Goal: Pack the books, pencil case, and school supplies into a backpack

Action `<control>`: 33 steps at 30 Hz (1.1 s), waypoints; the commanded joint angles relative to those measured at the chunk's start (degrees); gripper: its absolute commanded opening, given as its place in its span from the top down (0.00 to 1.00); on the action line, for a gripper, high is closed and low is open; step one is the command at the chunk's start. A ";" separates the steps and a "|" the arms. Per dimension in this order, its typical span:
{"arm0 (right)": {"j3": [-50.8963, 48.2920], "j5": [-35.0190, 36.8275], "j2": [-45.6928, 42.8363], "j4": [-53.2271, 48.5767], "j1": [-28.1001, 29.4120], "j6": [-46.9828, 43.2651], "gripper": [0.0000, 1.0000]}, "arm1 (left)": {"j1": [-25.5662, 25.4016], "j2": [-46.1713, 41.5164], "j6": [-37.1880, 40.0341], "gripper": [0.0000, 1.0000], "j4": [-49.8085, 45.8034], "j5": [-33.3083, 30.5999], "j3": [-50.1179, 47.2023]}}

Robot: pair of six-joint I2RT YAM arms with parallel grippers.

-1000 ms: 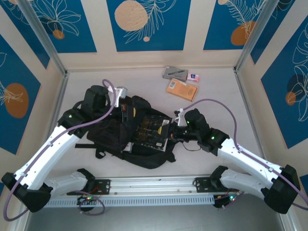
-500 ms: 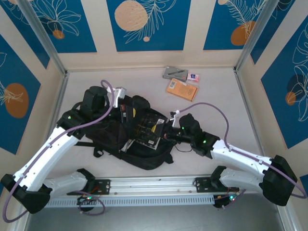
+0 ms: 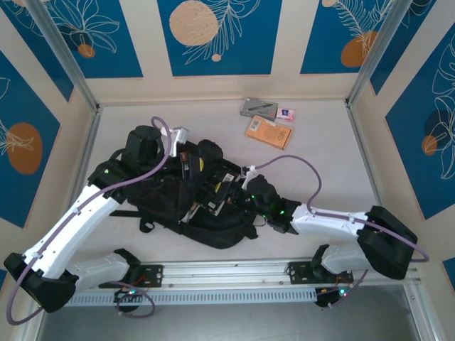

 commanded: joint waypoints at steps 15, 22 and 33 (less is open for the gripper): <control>16.33 -4.89 14.54 -5.92 -0.42 -2.27 0.64 | 0.37 -0.12 -0.31 1.00 4.70 0.13 -0.14; 14.03 -11.77 9.04 -10.87 -3.71 -4.14 0.46 | 0.99 0.26 0.95 1.00 3.79 -3.49 -1.42; 10.43 -11.75 -2.75 -18.43 -5.07 -13.31 0.45 | 16.25 4.13 -4.79 1.00 5.11 -6.03 -5.47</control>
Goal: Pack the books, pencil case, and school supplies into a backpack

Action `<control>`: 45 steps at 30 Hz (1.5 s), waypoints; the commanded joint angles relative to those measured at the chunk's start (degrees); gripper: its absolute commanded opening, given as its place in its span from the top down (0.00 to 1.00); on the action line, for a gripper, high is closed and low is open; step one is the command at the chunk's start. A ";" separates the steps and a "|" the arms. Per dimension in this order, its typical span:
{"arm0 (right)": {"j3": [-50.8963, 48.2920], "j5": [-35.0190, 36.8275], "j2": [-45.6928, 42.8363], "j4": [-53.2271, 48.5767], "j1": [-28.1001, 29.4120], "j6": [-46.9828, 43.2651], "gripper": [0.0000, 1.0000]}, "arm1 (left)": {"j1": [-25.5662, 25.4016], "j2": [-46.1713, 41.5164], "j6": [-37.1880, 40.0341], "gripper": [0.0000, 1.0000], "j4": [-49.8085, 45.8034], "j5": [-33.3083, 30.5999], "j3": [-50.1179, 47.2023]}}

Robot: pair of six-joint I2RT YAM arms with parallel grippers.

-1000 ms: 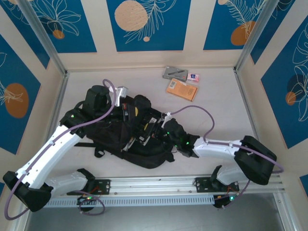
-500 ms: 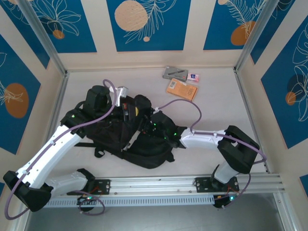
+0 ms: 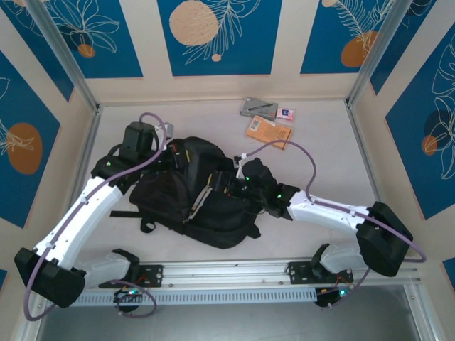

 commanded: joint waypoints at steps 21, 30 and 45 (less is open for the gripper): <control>0.86 3.02 -12.52 -20.11 -14.77 -14.05 0.47 | 18.07 3.03 -0.42 1.00 1.36 -7.83 0.97; 10.18 4.37 -1.94 -23.85 -21.70 -21.02 0.48 | 14.75 5.72 1.74 0.97 1.03 -5.60 0.73; 45.53 -0.29 35.22 -37.46 -40.33 -26.57 0.61 | 0.41 11.81 8.72 0.46 -4.60 -6.46 -3.26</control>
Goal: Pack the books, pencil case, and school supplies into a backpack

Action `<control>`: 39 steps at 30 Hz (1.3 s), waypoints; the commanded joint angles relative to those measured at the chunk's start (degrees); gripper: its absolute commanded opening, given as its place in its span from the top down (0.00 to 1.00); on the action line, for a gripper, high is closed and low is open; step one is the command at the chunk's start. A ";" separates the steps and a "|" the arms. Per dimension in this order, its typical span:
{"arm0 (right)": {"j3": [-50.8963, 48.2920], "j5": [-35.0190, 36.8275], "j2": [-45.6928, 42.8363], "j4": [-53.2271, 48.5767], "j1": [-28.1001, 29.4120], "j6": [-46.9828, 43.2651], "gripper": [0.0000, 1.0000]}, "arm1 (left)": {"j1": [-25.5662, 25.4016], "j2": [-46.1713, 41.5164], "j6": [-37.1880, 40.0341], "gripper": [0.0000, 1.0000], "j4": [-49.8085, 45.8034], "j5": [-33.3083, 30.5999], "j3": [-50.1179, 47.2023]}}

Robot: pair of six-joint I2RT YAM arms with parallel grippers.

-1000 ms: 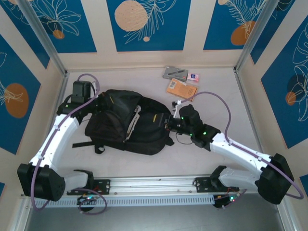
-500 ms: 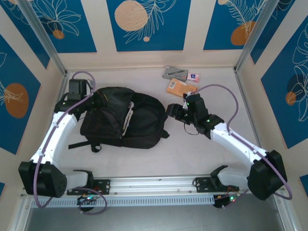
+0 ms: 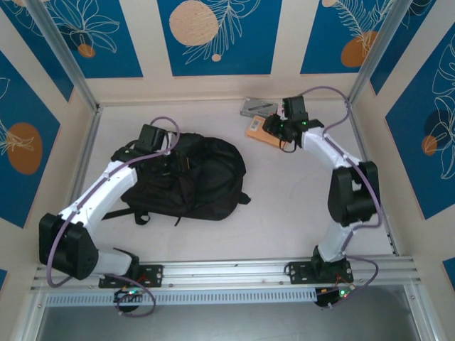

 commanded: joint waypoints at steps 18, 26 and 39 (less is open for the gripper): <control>74.99 -2.48 54.39 -56.95 -6.15 -0.87 0.74 | -7.17 -12.05 2.27 0.15 9.91 25.28 -5.78; 82.15 6.39 58.17 -68.30 -2.36 -4.69 0.83 | -7.09 -10.64 1.39 0.15 9.61 20.68 -3.52; 35.54 2.73 32.23 -46.32 0.11 -7.56 0.83 | -7.08 -12.42 3.16 0.16 7.39 13.00 -4.87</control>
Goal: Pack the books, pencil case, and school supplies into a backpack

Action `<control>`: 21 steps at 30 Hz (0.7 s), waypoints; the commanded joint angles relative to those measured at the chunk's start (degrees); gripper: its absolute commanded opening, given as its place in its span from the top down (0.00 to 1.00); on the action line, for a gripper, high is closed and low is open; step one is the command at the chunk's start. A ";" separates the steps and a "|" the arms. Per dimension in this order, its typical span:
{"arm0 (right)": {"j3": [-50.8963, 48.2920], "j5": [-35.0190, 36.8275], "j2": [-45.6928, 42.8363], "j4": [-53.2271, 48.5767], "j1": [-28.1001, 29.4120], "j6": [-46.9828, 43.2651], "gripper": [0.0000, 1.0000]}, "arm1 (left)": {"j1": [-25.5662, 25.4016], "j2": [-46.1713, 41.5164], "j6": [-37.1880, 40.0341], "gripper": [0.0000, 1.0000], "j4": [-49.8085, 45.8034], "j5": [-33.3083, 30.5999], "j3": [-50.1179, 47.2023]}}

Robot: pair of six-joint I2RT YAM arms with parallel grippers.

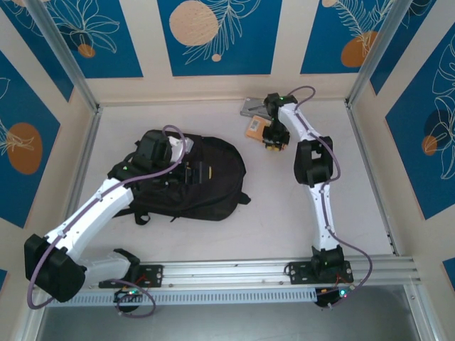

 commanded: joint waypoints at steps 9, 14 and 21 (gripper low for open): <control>-26.08 -13.65 -19.72 18.80 -3.49 -1.66 0.76 | -0.05 -5.23 1.69 0.17 -1.00 -4.05 -0.71; -23.23 -14.15 -20.98 23.48 -7.40 -0.73 0.57 | -0.04 -5.70 2.55 0.17 -1.02 -4.54 -1.25; -9.03 -10.17 -12.63 24.14 -10.76 -3.95 0.50 | -0.03 -5.08 3.32 0.17 0.42 -4.06 -2.37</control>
